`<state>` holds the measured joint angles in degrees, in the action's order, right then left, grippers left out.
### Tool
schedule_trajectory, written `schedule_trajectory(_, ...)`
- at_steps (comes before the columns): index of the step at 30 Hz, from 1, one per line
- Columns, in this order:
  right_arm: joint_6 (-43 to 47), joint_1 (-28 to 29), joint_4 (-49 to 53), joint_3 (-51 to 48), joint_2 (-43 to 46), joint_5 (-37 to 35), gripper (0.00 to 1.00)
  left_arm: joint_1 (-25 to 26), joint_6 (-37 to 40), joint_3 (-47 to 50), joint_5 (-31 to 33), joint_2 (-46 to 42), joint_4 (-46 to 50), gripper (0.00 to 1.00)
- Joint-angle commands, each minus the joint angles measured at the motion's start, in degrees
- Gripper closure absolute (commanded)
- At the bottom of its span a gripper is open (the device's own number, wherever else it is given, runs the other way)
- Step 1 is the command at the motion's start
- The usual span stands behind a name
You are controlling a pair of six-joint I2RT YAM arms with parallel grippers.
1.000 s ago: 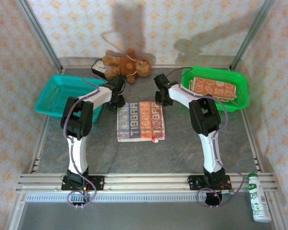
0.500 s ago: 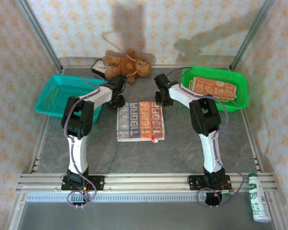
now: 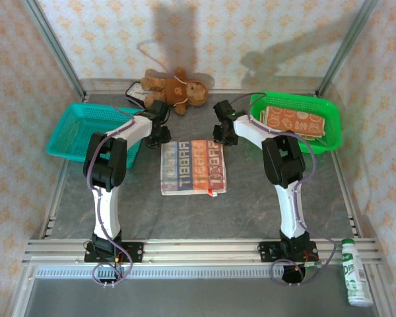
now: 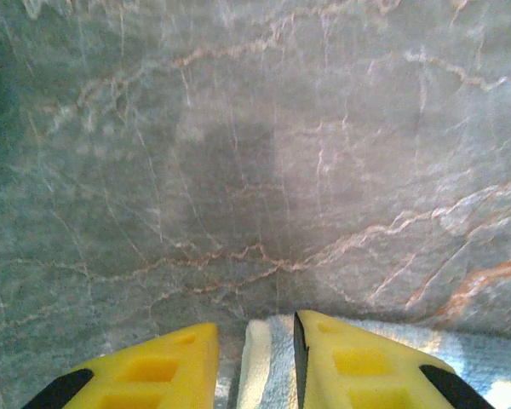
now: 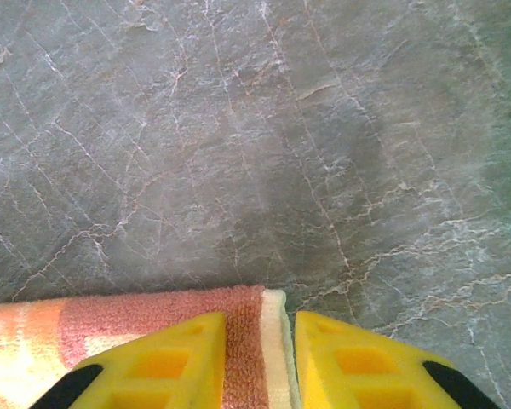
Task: Fold and stack the towels
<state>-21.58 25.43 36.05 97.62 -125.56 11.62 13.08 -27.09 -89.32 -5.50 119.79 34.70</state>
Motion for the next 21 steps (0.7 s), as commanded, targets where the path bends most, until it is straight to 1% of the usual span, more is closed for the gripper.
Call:
schedule_trajectory(1, 0.09, -0.24, 1.66, 1.4, -1.76, -0.05, 0.73, -0.32, -0.14, -1.84, -0.61, 2.19, 1.57, 0.71)
schedule_trajectory(7, -0.17, -0.31, 1.46, 1.16, -2.85, 1.22, 0.74, -0.23, -0.15, -0.61, -1.55, 3.7, 1.0, 0.73)
schedule_trajectory(10, -0.13, -0.32, 1.43, 1.23, -2.99, 1.37, 0.79, -0.08, -0.13, 0.44, -1.87, 3.92, 0.67, 0.75)
schedule_trajectory(13, -0.05, -0.27, 1.52, 1.52, -3.03, 1.81, 0.94, 0.1, -0.13, 1.16, -1.99, 3.77, 0.38, 0.86)
schedule_trajectory(14, -0.13, -0.27, 1.49, 1.6, -2.9, 1.96, 0.95, 0.1, -0.11, 1.36, -2.02, 3.58, 0.36, 0.92)
schedule_trajectory(16, -0.2, -0.34, 1.49, 1.69, -2.46, 2.28, 1.0, 0.15, -0.1, 1.26, -2.21, 3.18, 0.42, 1.0)
schedule_trajectory(21, 0.18, -0.27, 1.79, 2.35, -0.19, 0.8, 1.0, 0.16, -0.29, 0.66, -1.61, 0.47, 0.9, 1.0)
